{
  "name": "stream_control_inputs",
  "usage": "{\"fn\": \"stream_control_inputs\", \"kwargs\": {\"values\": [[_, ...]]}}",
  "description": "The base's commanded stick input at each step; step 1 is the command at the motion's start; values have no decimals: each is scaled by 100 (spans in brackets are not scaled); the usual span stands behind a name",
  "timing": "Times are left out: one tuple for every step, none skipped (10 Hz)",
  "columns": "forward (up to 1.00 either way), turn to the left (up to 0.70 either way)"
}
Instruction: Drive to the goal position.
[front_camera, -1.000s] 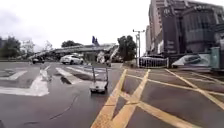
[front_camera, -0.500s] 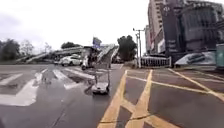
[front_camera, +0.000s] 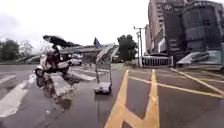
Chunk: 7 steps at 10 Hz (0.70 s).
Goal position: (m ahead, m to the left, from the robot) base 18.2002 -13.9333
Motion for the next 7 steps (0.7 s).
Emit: {"fn": "stream_control_inputs", "kwargs": {"values": [[69,1],[69,-7],[69,-14],[69,-14],[69,-13],[69,-4],[69,1]]}}
